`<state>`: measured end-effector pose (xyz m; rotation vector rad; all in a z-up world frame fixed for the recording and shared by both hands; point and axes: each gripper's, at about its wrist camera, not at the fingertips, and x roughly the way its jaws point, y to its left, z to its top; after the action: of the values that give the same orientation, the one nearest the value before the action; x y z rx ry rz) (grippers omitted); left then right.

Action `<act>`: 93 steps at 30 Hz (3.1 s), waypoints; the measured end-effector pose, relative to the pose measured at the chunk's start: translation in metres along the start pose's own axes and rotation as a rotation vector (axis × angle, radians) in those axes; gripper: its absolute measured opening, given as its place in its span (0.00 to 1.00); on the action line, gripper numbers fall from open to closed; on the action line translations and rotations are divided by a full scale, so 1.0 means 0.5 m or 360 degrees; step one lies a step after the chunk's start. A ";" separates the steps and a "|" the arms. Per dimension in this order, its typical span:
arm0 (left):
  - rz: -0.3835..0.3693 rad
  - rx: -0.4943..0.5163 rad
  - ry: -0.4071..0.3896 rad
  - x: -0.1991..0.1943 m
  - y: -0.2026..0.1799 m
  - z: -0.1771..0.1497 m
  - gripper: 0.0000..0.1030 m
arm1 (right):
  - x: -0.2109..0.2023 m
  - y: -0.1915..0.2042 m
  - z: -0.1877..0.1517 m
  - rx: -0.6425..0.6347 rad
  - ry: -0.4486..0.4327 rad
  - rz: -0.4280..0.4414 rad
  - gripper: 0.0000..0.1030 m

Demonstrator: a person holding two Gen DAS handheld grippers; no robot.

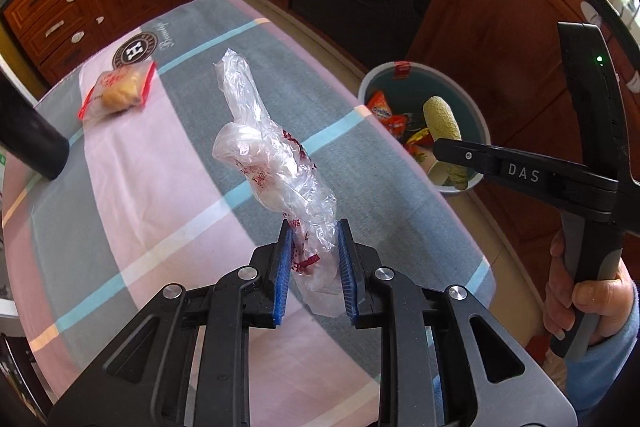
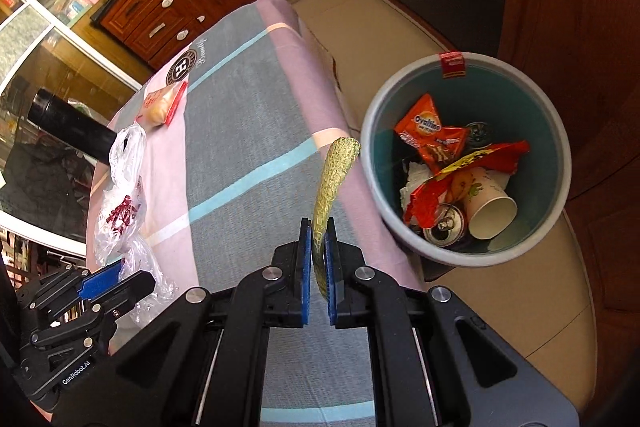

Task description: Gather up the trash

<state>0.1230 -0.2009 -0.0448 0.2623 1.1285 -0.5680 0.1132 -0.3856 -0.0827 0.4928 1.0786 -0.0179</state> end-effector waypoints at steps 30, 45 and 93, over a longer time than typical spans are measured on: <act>-0.0320 0.0321 0.0209 0.238 -0.280 0.197 0.32 | -0.043 -0.278 0.062 0.0303 -0.0027 -0.0202 0.06; -0.0176 0.0277 0.0183 0.257 -0.231 0.186 0.95 | 0.014 -0.257 0.097 0.0256 0.0055 -0.0218 0.06; -0.0080 0.0084 -0.0077 -0.015 -0.130 -0.016 0.96 | -0.103 -0.103 -0.064 0.0176 0.0094 -0.0452 0.93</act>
<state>0.0788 -0.2489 -0.0359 0.2649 1.0770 -0.6462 0.0488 -0.4306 -0.0703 0.4378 1.2033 -0.3157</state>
